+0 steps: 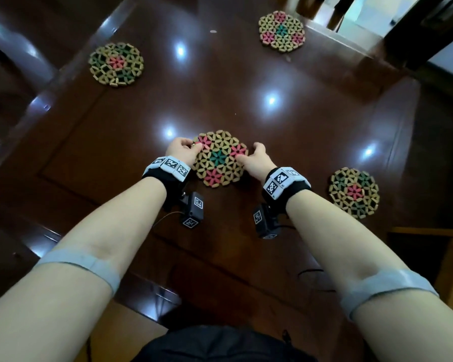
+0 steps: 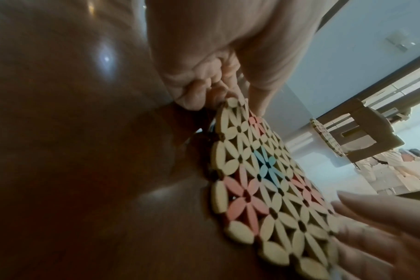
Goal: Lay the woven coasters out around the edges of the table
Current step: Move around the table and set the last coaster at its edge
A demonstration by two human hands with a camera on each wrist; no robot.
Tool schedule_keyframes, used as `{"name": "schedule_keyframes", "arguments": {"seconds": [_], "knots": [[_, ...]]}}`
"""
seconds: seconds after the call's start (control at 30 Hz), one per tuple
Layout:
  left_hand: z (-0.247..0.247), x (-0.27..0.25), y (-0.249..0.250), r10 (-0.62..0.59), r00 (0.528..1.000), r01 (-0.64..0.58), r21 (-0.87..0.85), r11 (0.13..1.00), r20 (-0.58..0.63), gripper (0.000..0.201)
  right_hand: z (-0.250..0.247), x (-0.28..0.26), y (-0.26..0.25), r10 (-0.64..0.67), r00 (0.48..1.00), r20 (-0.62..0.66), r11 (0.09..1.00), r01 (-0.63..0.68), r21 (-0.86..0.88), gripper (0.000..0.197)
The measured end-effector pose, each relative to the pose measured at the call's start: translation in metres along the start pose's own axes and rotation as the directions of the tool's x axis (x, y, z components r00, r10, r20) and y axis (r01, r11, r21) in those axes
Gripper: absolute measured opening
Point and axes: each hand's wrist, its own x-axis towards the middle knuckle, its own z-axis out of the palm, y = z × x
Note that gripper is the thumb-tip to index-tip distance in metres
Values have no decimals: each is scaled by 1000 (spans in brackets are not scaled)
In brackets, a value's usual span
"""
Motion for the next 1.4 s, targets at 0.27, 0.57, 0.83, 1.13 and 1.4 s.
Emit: {"name": "schedule_keyframes", "arguments": {"seconds": [0.27, 0.57, 0.83, 1.13, 1.4], "knots": [[-3, -24, 7, 185, 976, -199, 124, 972, 112, 18, 20, -59, 20, 91, 958, 272, 996, -85, -35, 27], [-14, -82, -19, 283, 934, -330, 223, 917, 217, 33, 27, -105, 58, 54, 984, 169, 957, -3, -292, 32], [-46, -127, -69, 297, 948, -318, 405, 857, 117, 34, 31, -141, 87, -154, 988, 3, 909, 143, -393, 38], [-57, -119, -69, 315, 918, -397, 584, 708, 242, 49, 43, -145, 76, -233, 972, 17, 859, 214, -464, 49], [-53, -80, -62, 354, 762, -646, 668, 369, 542, 75, 60, -131, 58, -171, 982, 75, 790, 182, -585, 61]]}}
